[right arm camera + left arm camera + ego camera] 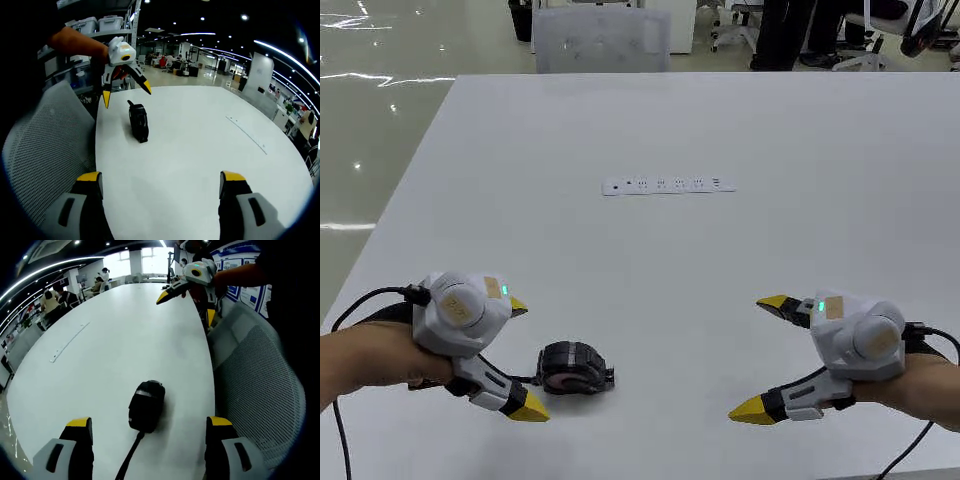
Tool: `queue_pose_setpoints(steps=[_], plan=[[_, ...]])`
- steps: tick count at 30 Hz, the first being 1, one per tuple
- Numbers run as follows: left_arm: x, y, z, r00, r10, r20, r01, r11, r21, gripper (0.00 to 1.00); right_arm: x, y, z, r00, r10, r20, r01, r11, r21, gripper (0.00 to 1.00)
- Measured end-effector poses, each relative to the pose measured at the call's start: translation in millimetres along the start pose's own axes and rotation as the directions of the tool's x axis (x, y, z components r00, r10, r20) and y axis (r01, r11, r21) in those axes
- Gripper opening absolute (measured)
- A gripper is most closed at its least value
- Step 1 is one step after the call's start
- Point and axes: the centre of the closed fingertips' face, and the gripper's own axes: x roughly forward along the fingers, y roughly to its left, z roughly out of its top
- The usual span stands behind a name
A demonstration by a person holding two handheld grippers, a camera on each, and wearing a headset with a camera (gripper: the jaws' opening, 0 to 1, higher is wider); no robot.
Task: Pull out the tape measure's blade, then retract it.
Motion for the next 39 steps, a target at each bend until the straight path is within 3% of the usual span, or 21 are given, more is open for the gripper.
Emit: queue_pose_setpoints(steps=[9, 14, 17, 21, 25, 30, 33, 37, 39], plan=[[12.4, 0.8, 1.2, 0.9985, -0.022, -0.05, 0.024, 0.998, 0.05, 0.88, 15.2, -3.4, 7.3, 0.9991, 0.04, -0.01, -0.041, 0.999, -0.03, 0.97], [17.1, 6.0, 5.2, 0.9979, -0.017, -0.062, 0.021, 0.998, 0.067, 0.75, 25.9, -1.3, 11.1, 0.9971, 0.075, -0.015, -0.075, 0.996, -0.038, 0.99], [21.4, 2.3, 8.8, 0.9973, -0.032, -0.065, 0.036, 0.998, 0.059, 0.72, 32.1, -0.9, 13.9, 0.9964, 0.083, -0.017, -0.083, 0.995, -0.047, 0.99], [28.2, 0.7, 10.1, 0.9961, -0.034, -0.081, 0.042, 0.994, 0.096, 0.65, 39.7, -0.9, 17.1, 0.995, 0.098, -0.019, -0.098, 0.994, -0.049, 0.99], [33.1, -1.8, 7.5, 0.9933, -0.054, -0.103, 0.062, 0.995, 0.079, 0.59, 47.2, 2.2, 19.3, 0.993, 0.115, -0.027, -0.117, 0.992, -0.053, 0.99], [40.0, -2.9, 7.9, 0.9925, -0.037, -0.117, 0.047, 0.995, 0.091, 0.51, 60.4, 8.5, 22.5, 0.9885, 0.146, -0.04, -0.148, 0.986, -0.072, 0.96], [44.5, -1.7, 11.3, 0.9946, -0.022, -0.102, 0.031, 0.995, 0.091, 0.37, 69.5, 15.1, 25.3, 0.9838, 0.172, -0.05, -0.176, 0.98, -0.088, 0.94], [47.6, 5.1, 6.9, 0.9922, 0.02, -0.123, -0.004, 0.992, 0.129, 0.31, 77.9, 19.8, 29.4, 0.9806, 0.187, -0.057, -0.192, 0.976, -0.099, 0.92], [49.4, 1.9, 6.4, 0.9927, 0.01, -0.12, 0.002, 0.995, 0.101, 0.3, 82.7, 22.0, 31.4, 0.9789, 0.195, -0.06, -0.201, 0.974, -0.103, 0.92]])
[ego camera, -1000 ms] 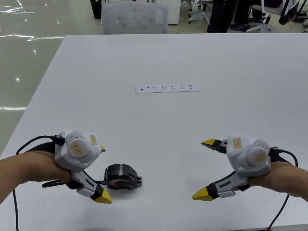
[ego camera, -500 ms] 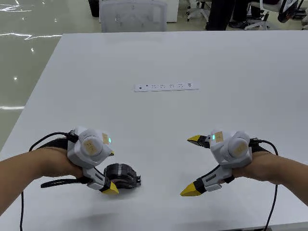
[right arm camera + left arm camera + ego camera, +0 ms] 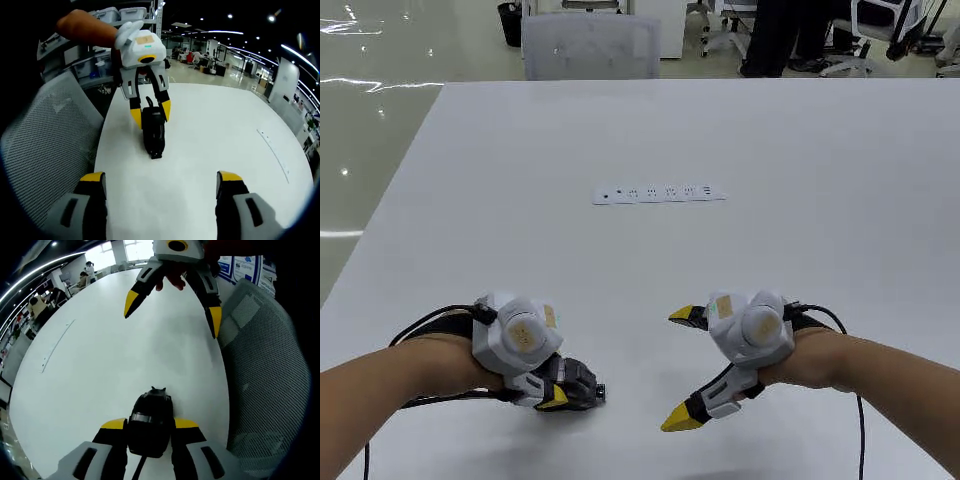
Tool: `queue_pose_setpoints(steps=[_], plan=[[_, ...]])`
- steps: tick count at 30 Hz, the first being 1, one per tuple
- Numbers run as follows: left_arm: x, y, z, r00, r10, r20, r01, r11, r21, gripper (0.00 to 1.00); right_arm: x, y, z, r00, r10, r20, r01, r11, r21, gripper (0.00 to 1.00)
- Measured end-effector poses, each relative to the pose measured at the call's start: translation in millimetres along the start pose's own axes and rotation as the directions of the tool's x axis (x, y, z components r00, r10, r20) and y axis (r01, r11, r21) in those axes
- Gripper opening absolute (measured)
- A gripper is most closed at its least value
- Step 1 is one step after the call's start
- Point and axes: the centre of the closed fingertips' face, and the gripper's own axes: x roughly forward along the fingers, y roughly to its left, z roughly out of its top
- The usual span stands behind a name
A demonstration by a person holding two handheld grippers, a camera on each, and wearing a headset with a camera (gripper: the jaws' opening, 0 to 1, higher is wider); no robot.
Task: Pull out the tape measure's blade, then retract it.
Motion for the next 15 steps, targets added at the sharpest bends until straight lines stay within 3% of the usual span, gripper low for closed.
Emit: queue_pose_setpoints(steps=[6, 13, 15], plan=[[1.7, 0.1, -0.5, 1.0, -0.002, -0.003, 0.002, 1.0, 0.007, 0.31, 10.9, -0.8, 6.6, 0.9999, 0.015, -0.006, -0.015, 1.0, -0.002, 0.91], [5.0, -0.1, -0.9, 0.9986, -0.034, -0.041, 0.035, 0.999, 0.023, 0.31, 30.5, -3.7, 8.8, 0.9997, 0.015, -0.017, -0.015, 1.0, -0.005, 0.87], [4.3, -1.1, -1.3, 0.9983, -0.031, -0.05, 0.032, 0.999, 0.01, 0.31, 37.4, -2.9, 9.7, 0.9997, 0.024, -0.009, -0.023, 0.999, 0.03, 0.86]])
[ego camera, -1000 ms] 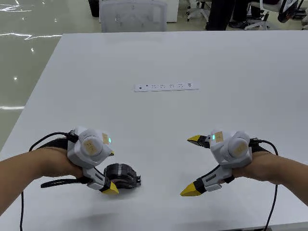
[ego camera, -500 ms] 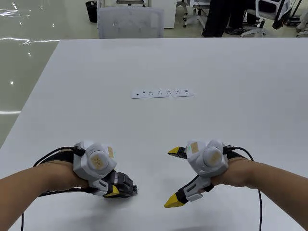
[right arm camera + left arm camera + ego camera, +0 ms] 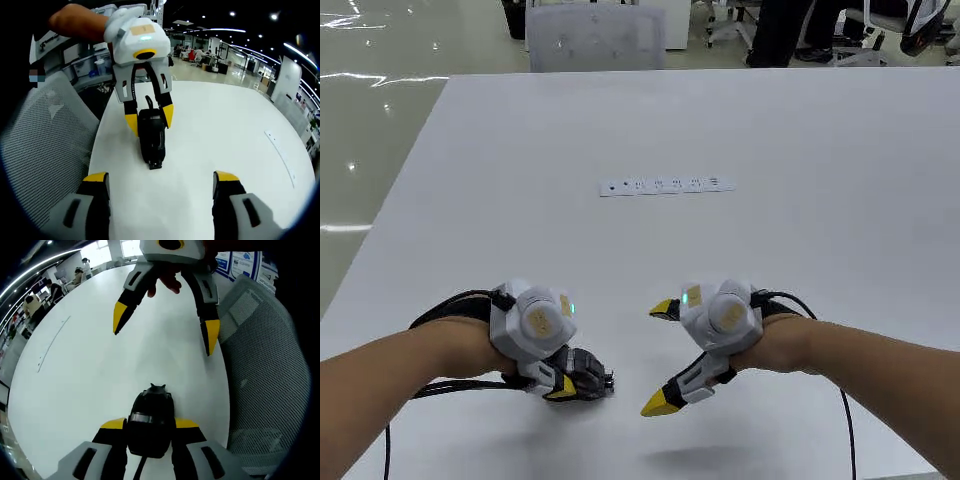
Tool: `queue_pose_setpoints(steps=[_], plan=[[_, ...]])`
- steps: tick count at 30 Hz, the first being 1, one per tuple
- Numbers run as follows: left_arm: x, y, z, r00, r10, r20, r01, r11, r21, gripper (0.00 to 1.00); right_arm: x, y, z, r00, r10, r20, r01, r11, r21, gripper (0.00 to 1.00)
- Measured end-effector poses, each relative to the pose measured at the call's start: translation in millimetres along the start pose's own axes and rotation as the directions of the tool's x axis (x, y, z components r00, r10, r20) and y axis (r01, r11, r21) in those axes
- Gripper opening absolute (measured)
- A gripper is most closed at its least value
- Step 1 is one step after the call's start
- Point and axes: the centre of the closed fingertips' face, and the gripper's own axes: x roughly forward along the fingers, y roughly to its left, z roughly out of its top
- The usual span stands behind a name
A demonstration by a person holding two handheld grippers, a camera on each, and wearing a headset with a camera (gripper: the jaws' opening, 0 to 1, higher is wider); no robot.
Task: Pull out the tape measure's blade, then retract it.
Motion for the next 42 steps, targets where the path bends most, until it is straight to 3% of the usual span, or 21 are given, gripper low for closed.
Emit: queue_pose_setpoints(steps=[11, 19, 27, 32, 33, 34, 42], plan=[[-1.2, 0.7, -0.5, 0.9998, 0.018, 0.009, -0.018, 1.0, -0.004, 0.3, 27.6, 6.1, -4.5, 0.9956, 0.044, -0.083, -0.047, 0.998, -0.033, 0.81], [-2.0, 1.2, -1.1, 0.9996, 0.017, 0.023, -0.017, 1.0, -0.011, 0.3, 47.2, 7.7, 2.8, 0.9955, 0.061, -0.073, -0.063, 0.998, -0.026, 0.68], [-2.3, 0.9, -1.6, 0.9994, 0.011, 0.032, -0.01, 1.0, -0.02, 0.31, 62.1, 6.1, -9.0, 0.9932, 0.027, -0.113, -0.034, 0.998, -0.058, 0.45], [-2.4, 0.9, -1.4, 0.9993, 0.01, 0.036, -0.009, 1.0, -0.023, 0.31, 68.3, 9.6, -18.9, 0.9889, 0.035, -0.144, -0.048, 0.995, -0.087, 0.24], [-2.4, 0.8, -1.4, 0.9993, 0.009, 0.036, -0.008, 1.0, -0.024, 0.31, 69.0, 11.7, -15.6, 0.9915, 0.051, -0.12, -0.06, 0.996, -0.073, 0.18], [-2.4, 1.0, -1.4, 0.9993, 0.01, 0.037, -0.009, 1.0, -0.026, 0.31, 66.3, 13.5, -20.4, 0.9872, 0.063, -0.147, -0.072, 0.996, -0.056, 0.15], [-1.9, 0.9, -0.8, 0.9988, 0.004, 0.049, -0.003, 1.0, -0.024, 0.31, 68.7, 11.5, -18.7, 0.9861, 0.074, -0.149, -0.081, 0.996, -0.041, 0.14]])
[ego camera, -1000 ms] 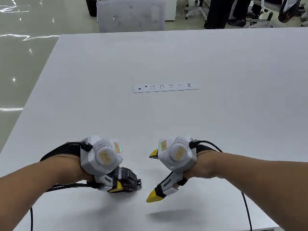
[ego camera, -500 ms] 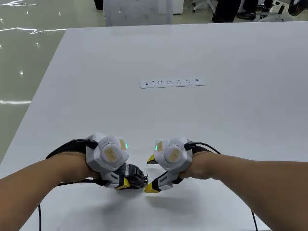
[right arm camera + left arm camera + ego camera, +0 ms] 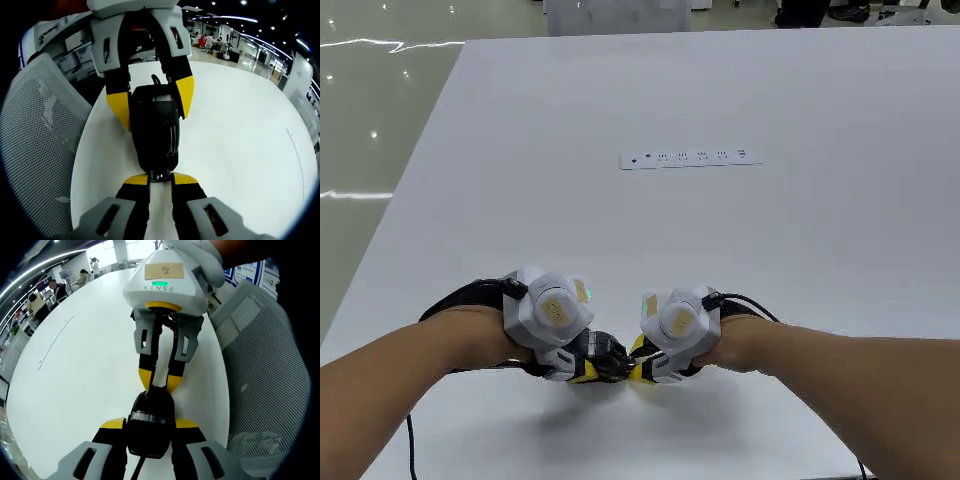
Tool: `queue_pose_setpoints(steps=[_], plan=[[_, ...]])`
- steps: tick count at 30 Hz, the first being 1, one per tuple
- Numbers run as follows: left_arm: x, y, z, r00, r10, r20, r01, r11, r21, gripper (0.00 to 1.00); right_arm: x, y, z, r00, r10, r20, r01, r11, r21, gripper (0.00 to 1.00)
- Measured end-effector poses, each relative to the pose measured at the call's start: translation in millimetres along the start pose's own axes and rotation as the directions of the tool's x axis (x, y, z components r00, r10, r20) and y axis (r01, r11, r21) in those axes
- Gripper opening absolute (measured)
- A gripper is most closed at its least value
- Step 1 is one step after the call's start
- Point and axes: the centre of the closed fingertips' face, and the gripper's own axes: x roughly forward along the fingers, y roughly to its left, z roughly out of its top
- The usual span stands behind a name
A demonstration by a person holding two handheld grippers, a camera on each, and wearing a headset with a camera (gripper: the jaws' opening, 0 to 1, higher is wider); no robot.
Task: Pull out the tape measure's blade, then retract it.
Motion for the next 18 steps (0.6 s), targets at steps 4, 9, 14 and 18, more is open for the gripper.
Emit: queue_pose_setpoints(steps=[4, 9, 14, 18], plan=[[0.0, -0.1, 0.1, 1.0, -0.001, 0.005, 0.001, 1.0, 0.001, 0.31, 0.2, -2.0, 0.5, 0.9999, 0.013, -0.007, -0.012, 0.999, 0.036, 0.15], [0.4, -0.2, 0.4, 0.9999, -0.007, 0.008, 0.007, 1.0, 0.002, 0.31, 0.8, -0.4, 0.7, 0.9995, 0.028, -0.017, -0.027, 0.999, 0.021, 0.15], [0.9, -0.5, 0.1, 0.9999, -0.013, 0.009, 0.013, 1.0, 0.002, 0.31, 0.1, 1.4, 0.6, 0.9997, 0.022, -0.013, -0.022, 1.0, 0.008, 0.14], [0.8, -0.4, -0.3, 0.9999, -0.013, 0.005, 0.013, 1.0, 0.004, 0.31, -0.3, 0.8, 0.9, 0.9997, 0.019, 0.013, -0.019, 1.0, 0.008, 0.13]])
